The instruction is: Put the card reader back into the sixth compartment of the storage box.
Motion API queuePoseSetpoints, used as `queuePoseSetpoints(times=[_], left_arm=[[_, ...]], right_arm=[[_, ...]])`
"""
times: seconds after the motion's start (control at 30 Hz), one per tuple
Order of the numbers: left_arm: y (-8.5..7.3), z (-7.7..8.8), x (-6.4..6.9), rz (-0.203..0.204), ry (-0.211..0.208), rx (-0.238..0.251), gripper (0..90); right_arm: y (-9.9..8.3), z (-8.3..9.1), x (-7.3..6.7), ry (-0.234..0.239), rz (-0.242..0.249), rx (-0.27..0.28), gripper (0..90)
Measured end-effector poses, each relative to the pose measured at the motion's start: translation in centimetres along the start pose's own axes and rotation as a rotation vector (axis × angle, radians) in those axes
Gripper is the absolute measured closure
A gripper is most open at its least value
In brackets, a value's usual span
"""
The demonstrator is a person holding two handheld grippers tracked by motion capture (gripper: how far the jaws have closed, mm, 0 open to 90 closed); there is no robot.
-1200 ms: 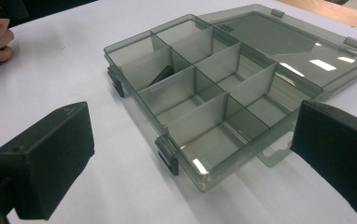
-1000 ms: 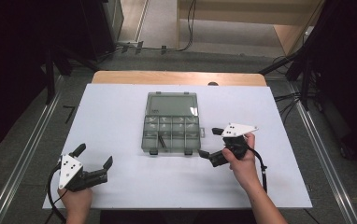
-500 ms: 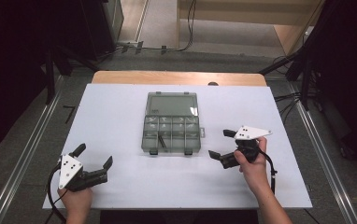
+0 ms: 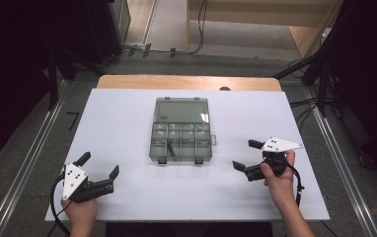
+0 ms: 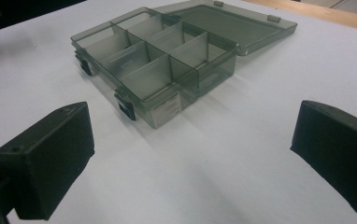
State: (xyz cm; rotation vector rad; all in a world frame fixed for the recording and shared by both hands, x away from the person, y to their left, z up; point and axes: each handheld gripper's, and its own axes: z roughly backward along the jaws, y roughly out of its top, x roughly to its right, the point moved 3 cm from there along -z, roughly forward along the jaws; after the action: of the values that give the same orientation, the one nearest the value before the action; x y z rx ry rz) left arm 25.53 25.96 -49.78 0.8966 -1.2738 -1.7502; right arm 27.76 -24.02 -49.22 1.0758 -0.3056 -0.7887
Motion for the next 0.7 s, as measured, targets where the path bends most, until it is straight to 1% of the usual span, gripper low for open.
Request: queuePoseSetpoints(times=[0.57,0.7], left_arm=[[0.0,0.0,0.0,-0.001,0.000,0.001,0.0],[0.0,0.0,0.1,-0.003,0.000,0.000,0.0]], right_arm=[[-2.1,2.5,1.3,-0.042,-0.037,0.013,0.0],[-2.7,3.1,1.6,-0.051,-0.054,0.019,0.0]])
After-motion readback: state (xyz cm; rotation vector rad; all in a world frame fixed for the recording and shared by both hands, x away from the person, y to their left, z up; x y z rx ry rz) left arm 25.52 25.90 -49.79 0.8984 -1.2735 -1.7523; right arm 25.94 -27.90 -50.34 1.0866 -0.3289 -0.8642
